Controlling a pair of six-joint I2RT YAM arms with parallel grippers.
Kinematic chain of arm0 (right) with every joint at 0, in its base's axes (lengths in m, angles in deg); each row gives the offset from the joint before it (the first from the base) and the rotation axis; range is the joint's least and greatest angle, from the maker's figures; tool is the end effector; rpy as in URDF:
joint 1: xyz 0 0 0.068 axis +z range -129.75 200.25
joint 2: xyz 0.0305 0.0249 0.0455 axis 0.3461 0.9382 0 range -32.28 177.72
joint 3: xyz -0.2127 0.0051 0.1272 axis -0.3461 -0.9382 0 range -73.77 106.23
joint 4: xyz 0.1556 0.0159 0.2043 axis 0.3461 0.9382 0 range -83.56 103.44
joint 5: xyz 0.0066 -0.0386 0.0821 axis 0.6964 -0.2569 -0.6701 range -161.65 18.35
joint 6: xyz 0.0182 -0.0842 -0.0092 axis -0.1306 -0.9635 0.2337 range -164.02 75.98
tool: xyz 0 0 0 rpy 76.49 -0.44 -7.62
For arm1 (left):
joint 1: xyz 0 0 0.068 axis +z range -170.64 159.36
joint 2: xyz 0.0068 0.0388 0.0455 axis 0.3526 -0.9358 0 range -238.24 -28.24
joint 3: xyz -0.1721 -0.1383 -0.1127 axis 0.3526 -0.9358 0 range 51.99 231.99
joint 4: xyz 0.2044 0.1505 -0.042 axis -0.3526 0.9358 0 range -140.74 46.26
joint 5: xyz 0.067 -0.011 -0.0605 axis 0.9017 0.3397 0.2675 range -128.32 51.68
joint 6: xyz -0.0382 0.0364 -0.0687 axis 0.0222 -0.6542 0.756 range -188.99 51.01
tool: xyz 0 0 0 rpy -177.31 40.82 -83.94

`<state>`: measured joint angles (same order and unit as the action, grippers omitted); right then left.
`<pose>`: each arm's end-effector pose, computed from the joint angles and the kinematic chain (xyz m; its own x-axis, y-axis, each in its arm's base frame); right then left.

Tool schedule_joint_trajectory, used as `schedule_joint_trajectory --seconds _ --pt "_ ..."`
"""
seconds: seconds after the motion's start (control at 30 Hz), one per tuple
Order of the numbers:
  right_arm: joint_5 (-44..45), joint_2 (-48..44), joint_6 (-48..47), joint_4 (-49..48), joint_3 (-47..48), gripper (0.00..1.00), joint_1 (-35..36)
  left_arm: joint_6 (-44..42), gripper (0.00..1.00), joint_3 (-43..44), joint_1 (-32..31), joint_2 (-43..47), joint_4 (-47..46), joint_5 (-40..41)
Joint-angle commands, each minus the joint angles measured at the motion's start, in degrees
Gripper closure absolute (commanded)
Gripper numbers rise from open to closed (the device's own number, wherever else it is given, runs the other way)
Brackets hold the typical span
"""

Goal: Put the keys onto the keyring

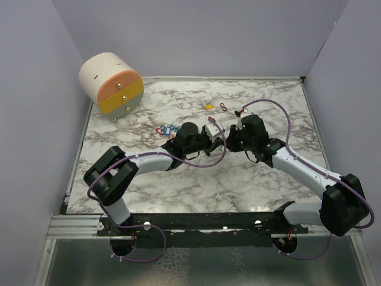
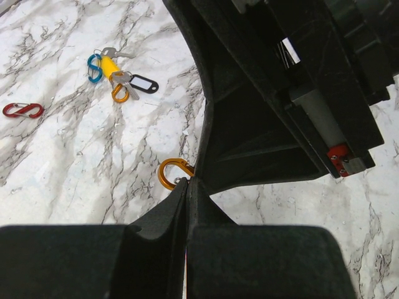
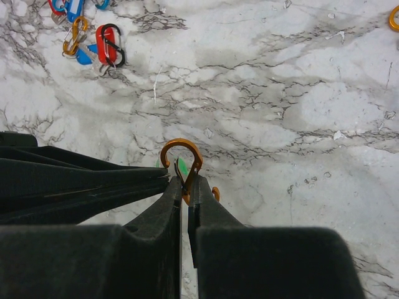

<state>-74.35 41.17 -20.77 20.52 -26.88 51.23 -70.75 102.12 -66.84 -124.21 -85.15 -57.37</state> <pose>0.2626 0.1618 0.1898 -0.7281 0.0227 -0.6851 -0.2801 0.9023 0.3276 0.2582 -0.3052 0.1906 -0.1093 0.1558 -0.9817 0.9074 0.4188 -0.0345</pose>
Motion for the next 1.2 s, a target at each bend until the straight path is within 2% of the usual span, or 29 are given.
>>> schedule_joint_trajectory --seconds 0.0,0.83,1.17 --pt "-1.8 -1.2 -0.6 0.6 1.2 0.99 -0.1 -1.4 1.0 2.0 0.0 -0.9 -1.6 0.5" --pt "-1.0 1.4 -0.4 -0.8 2.4 0.99 -0.2 -1.5 1.0 1.0 -0.2 0.5 -1.6 -3.5" --pt "-1.6 0.5 -0.7 -0.3 2.6 0.99 -0.1 -2.0 1.0 1.3 -0.2 -0.3 -1.6 -1.9"
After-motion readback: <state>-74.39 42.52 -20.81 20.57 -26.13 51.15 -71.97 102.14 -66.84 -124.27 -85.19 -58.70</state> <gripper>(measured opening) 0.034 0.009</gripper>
